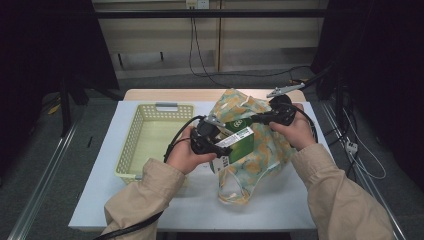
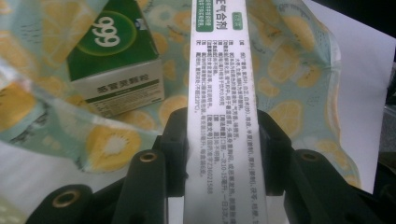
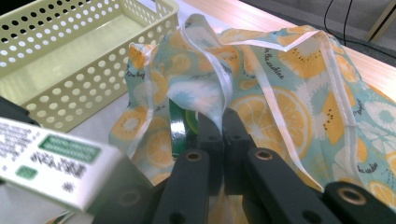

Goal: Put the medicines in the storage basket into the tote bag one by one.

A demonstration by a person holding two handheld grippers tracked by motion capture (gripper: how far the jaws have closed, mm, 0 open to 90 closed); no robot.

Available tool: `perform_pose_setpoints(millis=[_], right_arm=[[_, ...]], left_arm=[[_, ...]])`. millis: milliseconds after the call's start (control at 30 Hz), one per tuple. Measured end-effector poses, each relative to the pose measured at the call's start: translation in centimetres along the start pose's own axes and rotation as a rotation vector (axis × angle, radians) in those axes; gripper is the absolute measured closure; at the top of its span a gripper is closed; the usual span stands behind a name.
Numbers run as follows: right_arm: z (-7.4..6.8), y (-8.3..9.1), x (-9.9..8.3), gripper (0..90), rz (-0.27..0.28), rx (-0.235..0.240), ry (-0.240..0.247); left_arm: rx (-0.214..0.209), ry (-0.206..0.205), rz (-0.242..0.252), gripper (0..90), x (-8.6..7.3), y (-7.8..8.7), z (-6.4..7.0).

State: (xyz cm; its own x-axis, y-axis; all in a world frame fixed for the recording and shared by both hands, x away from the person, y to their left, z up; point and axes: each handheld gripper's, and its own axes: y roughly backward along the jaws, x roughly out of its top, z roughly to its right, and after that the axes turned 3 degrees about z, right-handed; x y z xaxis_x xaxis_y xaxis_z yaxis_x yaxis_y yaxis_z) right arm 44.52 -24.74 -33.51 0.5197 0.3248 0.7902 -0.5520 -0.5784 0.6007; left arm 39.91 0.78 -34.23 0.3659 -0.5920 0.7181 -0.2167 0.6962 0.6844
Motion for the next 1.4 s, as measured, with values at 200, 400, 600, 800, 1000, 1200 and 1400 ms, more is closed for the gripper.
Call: perform_pose_setpoints(millis=[200,400,600,800,1000,1200,1400], right_arm=[[0.0,0.2,0.0,89.8,0.006,-0.002,0.003],[0.1,0.7,0.0,89.8,0.011,-0.006,-0.001],[0.3,1.3,-0.1,89.8,0.016,-0.008,-0.009],[0.7,1.5,-0.3,89.7,0.012,-0.008,-0.015],[0.8,1.6,-0.3,89.7,0.015,0.004,-0.014],[1.1,1.6,-0.4,89.7,0.021,0.004,-0.024],[1.4,1.4,-0.4,89.7,0.024,0.000,-0.027]], left_arm=[[-0.035,0.017,-0.011,62.9,0.0,-2.5,0.6],[-0.007,0.022,-0.019,62.9,0.4,-5.0,0.6],[0.018,0.044,-0.013,62.9,1.1,-7.1,-0.1],[0.074,0.068,-0.006,62.9,1.8,-8.4,-0.8],[0.087,0.087,0.000,63.0,2.0,-9.0,-1.5],[0.116,0.099,0.010,63.0,2.9,-9.6,-1.9],[0.137,0.111,0.034,63.0,4.2,-10.7,-2.4]])
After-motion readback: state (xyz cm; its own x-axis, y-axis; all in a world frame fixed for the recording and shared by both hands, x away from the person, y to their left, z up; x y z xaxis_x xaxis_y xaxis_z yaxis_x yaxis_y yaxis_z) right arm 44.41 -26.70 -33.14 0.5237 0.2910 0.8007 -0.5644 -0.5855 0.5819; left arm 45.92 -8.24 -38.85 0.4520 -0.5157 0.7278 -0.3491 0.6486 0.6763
